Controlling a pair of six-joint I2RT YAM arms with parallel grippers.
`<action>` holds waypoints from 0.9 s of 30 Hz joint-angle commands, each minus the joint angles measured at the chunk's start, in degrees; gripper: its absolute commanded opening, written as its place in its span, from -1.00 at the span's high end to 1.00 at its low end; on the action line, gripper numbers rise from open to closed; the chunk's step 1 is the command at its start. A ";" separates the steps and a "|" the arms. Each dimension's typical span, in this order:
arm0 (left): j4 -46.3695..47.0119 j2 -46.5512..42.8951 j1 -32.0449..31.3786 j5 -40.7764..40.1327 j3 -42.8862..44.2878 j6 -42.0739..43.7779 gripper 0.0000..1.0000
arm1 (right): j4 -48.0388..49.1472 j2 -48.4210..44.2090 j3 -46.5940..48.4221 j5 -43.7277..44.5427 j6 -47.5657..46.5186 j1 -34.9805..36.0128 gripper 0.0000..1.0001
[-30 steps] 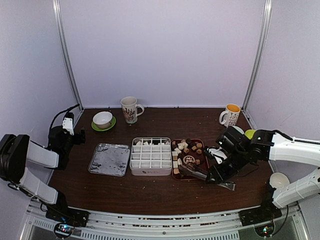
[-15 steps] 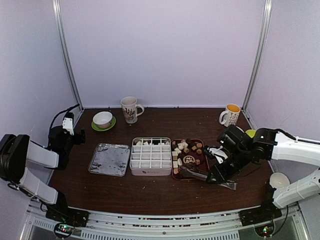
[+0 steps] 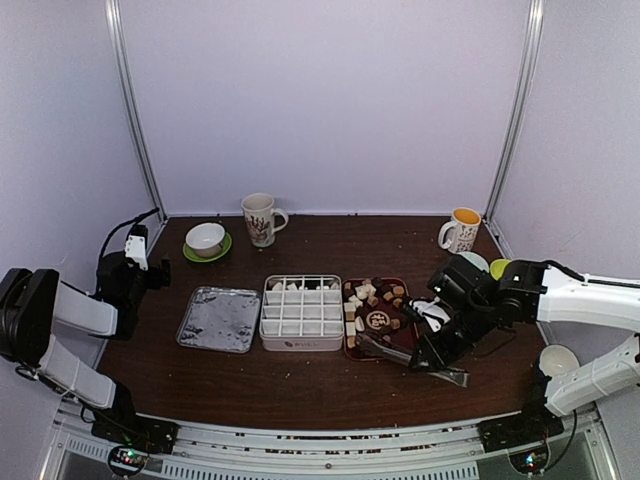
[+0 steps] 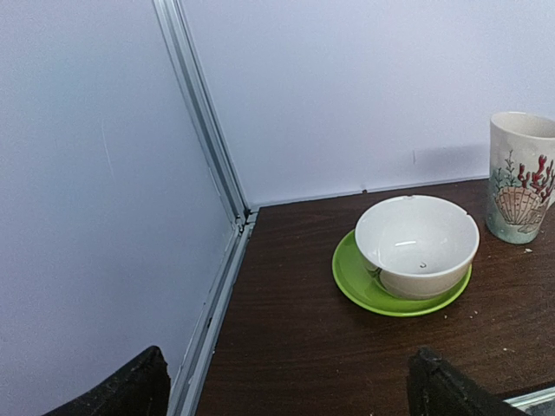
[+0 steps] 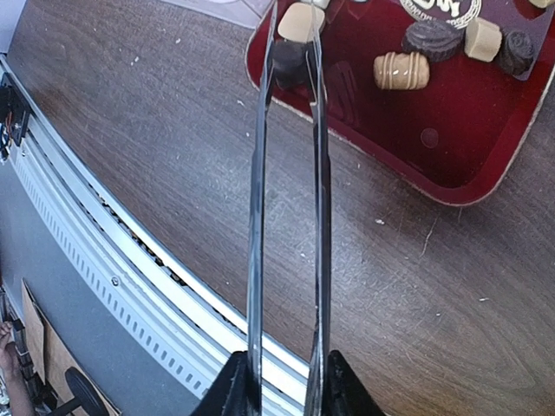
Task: Pack the chocolate
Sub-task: Pick up the fake chocolate from the plate.
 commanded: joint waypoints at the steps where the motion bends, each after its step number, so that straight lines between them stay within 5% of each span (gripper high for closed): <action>1: 2.85 0.31 0.47 0.44 -0.28 -0.39 -0.96 | 1.50 1.05 -0.92 -1.18 0.42 0.58 0.45; 13: 2.80 0.31 0.47 0.44 -0.28 -0.43 -0.95 | -0.23 1.14 0.21 0.95 0.86 0.57 0.27; 27: 2.80 0.31 0.48 0.44 -0.24 -0.39 -0.96 | 0.52 0.38 2.52 2.85 0.34 0.63 0.55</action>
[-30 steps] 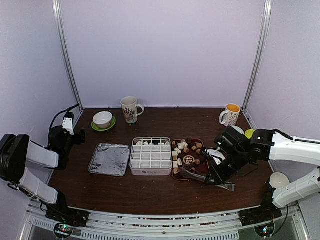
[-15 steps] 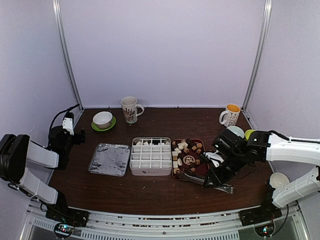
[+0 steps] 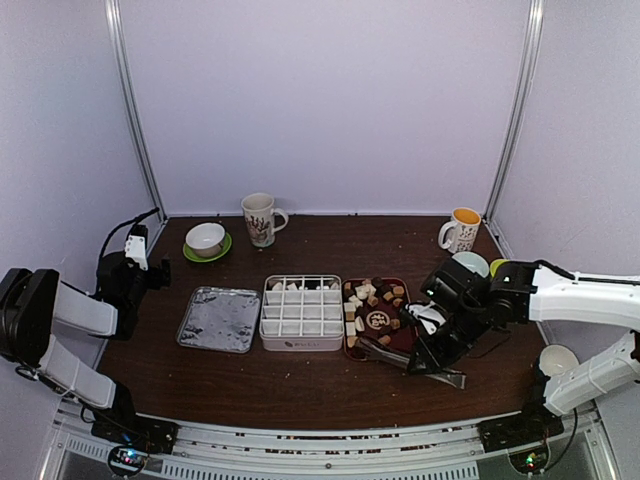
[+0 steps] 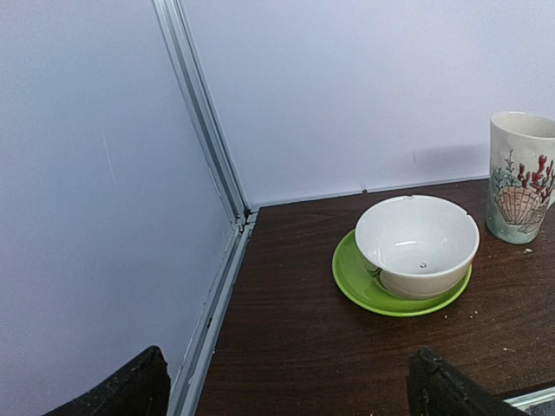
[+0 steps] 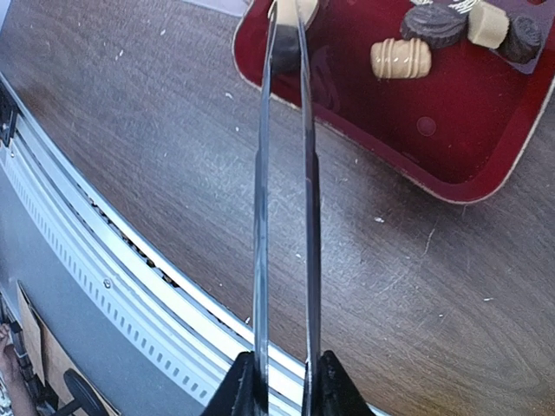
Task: Pack the chocolate
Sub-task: Pick up the fake chocolate from the plate, then place the fake chocolate in the empty pocket of the box.
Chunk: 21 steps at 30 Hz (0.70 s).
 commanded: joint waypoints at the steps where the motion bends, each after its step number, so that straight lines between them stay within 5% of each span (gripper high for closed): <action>1: 2.85 0.31 0.43 0.43 -0.28 -0.41 -0.96 | 0.37 -3.09 2.65 3.79 -0.52 0.28 0.57; 14: 2.80 0.31 0.41 0.44 -0.24 -0.44 -0.96 | 5.58 -8.48 5.46 9.70 -1.40 0.29 0.59; 21: 2.79 0.31 0.47 0.44 -0.20 -0.39 -0.96 | 12.71 -3.02 9.49 8.17 -2.67 0.29 0.59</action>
